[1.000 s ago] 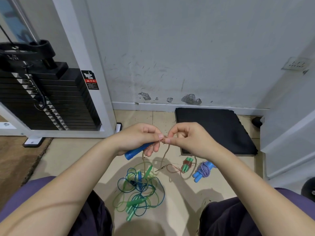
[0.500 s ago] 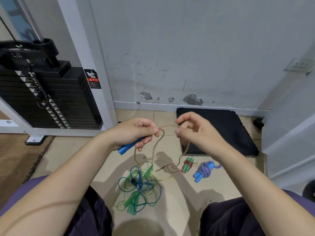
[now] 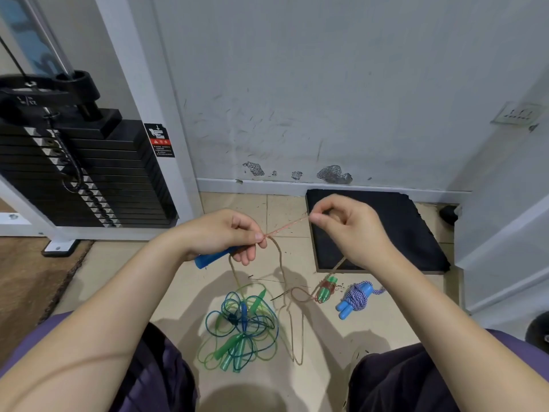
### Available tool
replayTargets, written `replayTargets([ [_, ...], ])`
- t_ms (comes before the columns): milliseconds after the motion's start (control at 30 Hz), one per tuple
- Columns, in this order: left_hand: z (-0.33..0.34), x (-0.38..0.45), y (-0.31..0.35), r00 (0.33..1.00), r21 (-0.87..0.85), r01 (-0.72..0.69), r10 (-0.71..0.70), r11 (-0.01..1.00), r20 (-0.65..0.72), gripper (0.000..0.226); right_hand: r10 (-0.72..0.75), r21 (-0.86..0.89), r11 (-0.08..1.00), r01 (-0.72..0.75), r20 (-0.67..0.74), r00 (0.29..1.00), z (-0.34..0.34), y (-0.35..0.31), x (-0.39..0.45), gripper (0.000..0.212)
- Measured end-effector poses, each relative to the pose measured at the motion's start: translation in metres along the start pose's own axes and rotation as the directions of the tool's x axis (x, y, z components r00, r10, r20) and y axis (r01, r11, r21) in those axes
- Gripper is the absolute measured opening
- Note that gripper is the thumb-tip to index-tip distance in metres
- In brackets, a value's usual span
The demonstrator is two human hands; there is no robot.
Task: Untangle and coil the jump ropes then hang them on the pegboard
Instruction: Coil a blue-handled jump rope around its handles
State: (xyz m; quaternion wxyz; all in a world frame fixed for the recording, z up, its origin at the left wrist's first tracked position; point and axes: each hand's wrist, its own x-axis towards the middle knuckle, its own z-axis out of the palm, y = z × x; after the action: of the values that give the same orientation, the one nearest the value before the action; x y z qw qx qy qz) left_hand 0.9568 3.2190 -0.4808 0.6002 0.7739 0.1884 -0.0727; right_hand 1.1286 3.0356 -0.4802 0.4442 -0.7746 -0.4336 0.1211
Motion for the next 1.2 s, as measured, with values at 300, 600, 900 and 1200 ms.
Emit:
replayTargets([
  [300, 0.024, 0.004, 0.007, 0.994, -0.105, -0.110, 0.110, 0.988, -0.005, 0.021, 0.005, 0.222, 0.971, -0.086, 0.341, 0.940, 0.020, -0.008, -0.012, 0.037],
  [600, 0.003, -0.001, 0.007, 0.999, -0.004, -0.041, 0.041, 0.999, -0.009, 0.022, 0.027, 0.135, 0.990, -0.039, 0.085, 0.996, 0.006, -0.004, -0.002, 0.003],
  [900, 0.029, 0.006, 0.005, 0.990, -0.048, -0.139, 0.137, 0.989, -0.036, 0.019, -0.007, 0.197, 0.979, -0.049, 0.275, 0.962, 0.024, -0.008, -0.012, 0.036],
  [1200, 0.012, 0.010, -0.009, 0.999, 0.160, 0.007, -0.015, 0.987, 0.048, 0.018, -0.061, -0.302, 0.946, 0.121, 0.200, 0.978, 0.015, -0.011, -0.007, 0.010],
])
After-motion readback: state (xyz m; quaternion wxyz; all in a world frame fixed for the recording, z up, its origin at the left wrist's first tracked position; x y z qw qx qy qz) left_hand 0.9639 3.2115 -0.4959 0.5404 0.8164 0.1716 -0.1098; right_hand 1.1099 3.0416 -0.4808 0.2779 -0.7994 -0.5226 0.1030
